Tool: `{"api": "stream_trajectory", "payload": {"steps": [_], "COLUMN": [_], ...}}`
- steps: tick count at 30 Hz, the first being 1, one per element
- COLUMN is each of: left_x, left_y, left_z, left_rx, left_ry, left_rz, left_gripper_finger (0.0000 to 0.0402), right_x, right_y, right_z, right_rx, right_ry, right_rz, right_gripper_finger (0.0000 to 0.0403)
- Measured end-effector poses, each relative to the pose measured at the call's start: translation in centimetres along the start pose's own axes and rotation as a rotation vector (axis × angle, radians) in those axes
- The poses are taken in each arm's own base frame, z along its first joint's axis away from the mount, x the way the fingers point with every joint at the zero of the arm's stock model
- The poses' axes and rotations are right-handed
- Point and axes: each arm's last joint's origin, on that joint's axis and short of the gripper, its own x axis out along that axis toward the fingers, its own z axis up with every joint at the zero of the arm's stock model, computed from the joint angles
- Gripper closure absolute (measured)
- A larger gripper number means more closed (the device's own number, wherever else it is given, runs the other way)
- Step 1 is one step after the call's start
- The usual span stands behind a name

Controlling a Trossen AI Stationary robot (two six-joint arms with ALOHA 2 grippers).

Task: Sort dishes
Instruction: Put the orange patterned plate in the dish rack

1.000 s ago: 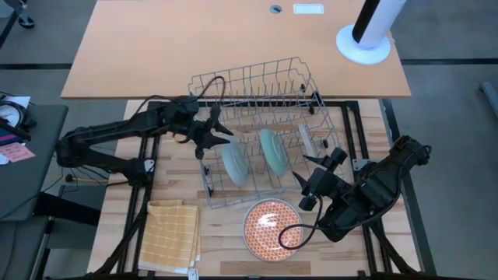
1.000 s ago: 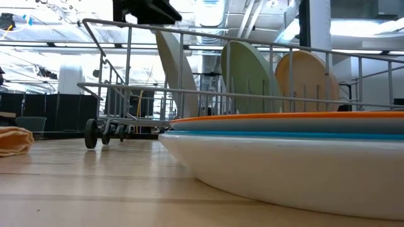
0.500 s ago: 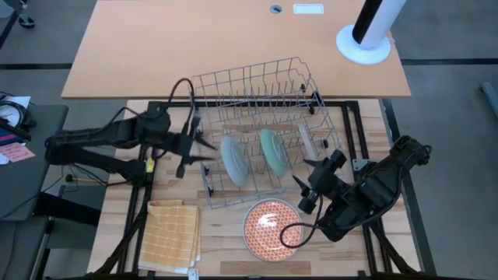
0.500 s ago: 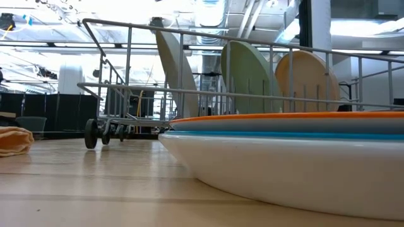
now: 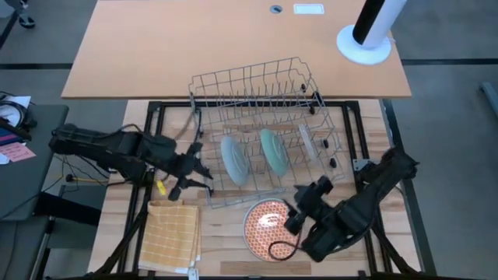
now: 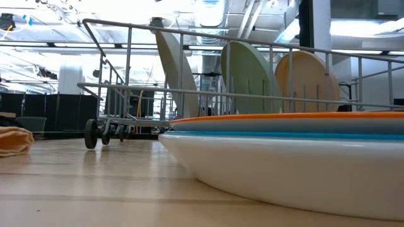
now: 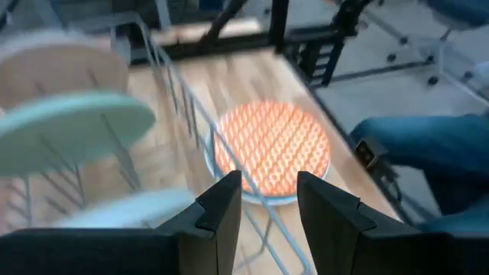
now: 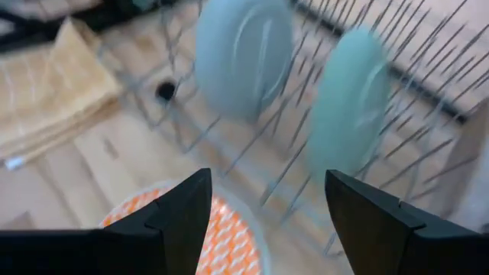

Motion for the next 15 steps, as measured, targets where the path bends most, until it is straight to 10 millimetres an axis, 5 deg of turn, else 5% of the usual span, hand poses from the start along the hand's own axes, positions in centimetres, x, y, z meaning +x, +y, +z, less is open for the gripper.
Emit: {"api": "stream_trajectory", "payload": {"steps": [7,15], "left_x": [2.7,3.9], "left_y": [-2.7,-8.5], "left_z": [-2.5,-2.3], "left_rx": [-0.154,-0.184], "left_ry": [0.117,0.053], "left_rz": [0.069,-0.011], "left_gripper_finger": [0.0279,0.0279], "right_x": [1.6,-0.1], "right_y": [2.3,3.9], "right_z": [-1.6,-4.1], "right_rx": [0.148,0.311], "right_ry": [0.193,0.421], "right_rz": [0.036,0.101], "right_gripper_finger": [0.0143,0.0143]}}
